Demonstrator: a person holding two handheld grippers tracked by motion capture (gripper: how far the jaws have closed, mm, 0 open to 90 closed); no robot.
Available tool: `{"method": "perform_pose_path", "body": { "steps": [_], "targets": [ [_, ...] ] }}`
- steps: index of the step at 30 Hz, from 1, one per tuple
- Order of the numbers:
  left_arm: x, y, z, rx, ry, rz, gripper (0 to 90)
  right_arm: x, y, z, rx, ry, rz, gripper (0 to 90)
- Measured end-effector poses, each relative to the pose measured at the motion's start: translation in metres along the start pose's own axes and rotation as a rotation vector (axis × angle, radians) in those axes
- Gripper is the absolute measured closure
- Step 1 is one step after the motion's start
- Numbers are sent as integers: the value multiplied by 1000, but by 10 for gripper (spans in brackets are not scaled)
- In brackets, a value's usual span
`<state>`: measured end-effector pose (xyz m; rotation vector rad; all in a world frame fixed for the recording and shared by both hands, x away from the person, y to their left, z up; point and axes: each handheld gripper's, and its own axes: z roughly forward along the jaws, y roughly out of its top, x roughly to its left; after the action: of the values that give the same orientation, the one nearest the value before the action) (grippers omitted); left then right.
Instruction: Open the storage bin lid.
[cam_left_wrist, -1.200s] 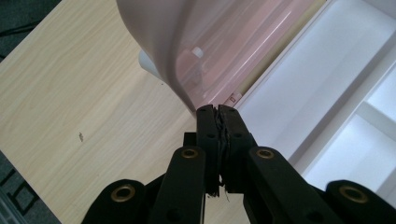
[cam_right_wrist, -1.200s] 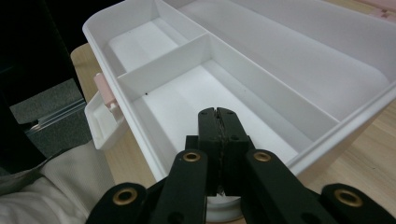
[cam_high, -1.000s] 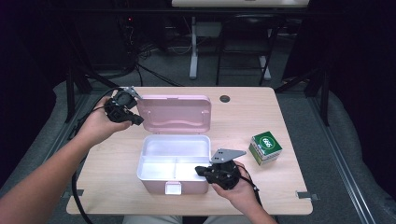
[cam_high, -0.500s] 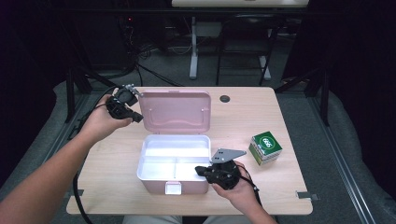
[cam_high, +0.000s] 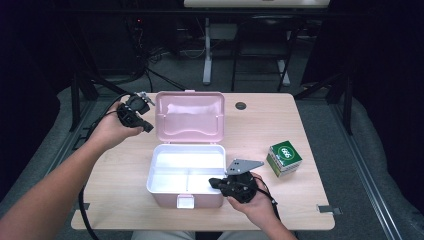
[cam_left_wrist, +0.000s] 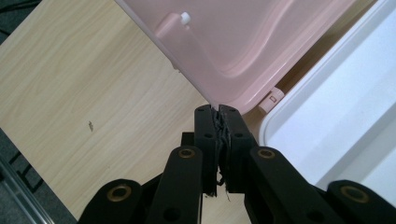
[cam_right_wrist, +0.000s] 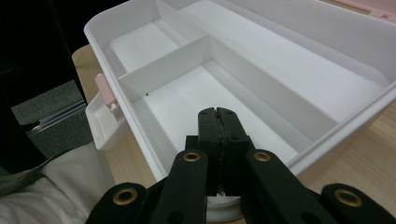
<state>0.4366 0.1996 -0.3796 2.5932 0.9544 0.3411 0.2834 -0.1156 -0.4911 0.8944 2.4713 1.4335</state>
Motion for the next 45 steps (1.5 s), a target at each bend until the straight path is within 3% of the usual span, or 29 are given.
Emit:
{"method": "perform_pose_path", "body": {
  "steps": [7, 8, 14, 24, 34, 38, 45],
  "targets": [
    [1, -3, 3, 42, -24, 7, 825, 0, 0, 0, 0, -3, -2, 899],
    [1, -5, 4, 60, -28, 27, 819, -1, 0, 0, 2, 3, 3, 900],
    [1, -9, 9, 92, -38, 61, 792, -1, -1, 0, -2, 0, 2, 900],
    [-3, -19, 11, 99, -63, 95, 779, -1, -1, 0, -5, 1, 3, 899],
    [-15, -27, 9, 97, -76, 139, 797, 0, -1, 0, -7, -1, 3, 898],
    [-23, -29, 7, 82, -102, 157, 804, 0, -1, 0, -7, -2, 4, 898],
    [-35, -32, 7, 93, -94, 236, 825, 0, -1, 0, -9, -5, 4, 897]
  ]
}}
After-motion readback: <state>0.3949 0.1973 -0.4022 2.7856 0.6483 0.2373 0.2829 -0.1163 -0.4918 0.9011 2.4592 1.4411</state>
